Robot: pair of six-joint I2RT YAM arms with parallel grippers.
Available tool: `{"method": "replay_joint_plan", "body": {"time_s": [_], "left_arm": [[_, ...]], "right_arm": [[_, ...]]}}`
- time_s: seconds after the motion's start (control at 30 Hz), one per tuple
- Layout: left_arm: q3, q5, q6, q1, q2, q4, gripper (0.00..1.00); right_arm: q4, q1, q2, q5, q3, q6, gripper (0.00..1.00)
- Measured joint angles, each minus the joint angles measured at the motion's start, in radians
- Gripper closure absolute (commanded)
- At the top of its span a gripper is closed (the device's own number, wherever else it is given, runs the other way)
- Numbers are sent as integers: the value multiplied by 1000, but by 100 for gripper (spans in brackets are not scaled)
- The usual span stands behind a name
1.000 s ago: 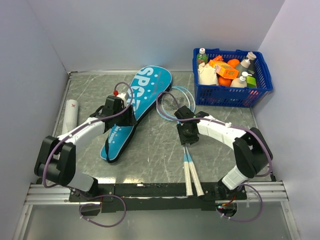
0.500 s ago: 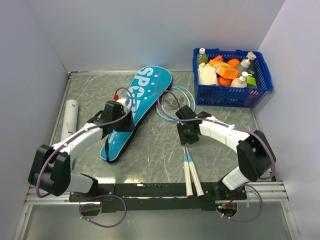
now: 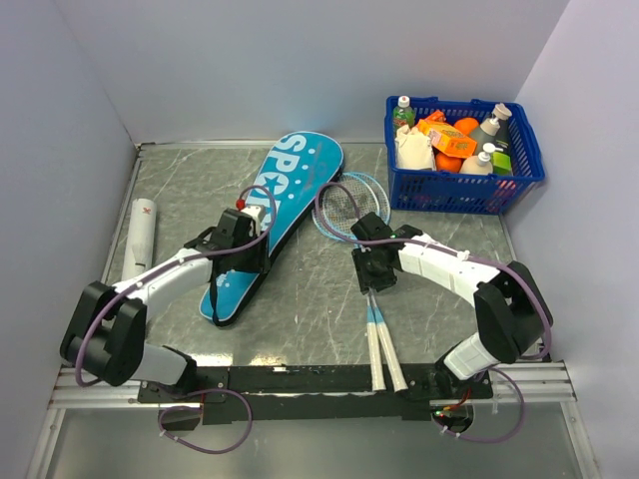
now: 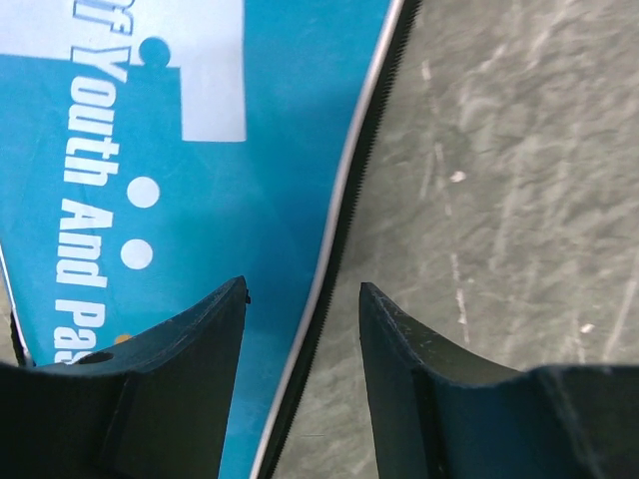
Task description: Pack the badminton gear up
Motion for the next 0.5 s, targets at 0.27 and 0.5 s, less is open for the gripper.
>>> {"method": "replay_joint_plan", "body": {"time_s": [0.27,0.5], "left_arm": [[23,-65,12,-12,65,-16,54],[34,-85,23,-21,98,-16,87]], "right_arm": [[9,6,-12,-18,-10,3,52],[18,7,-16,-19,-26,3,52]]}}
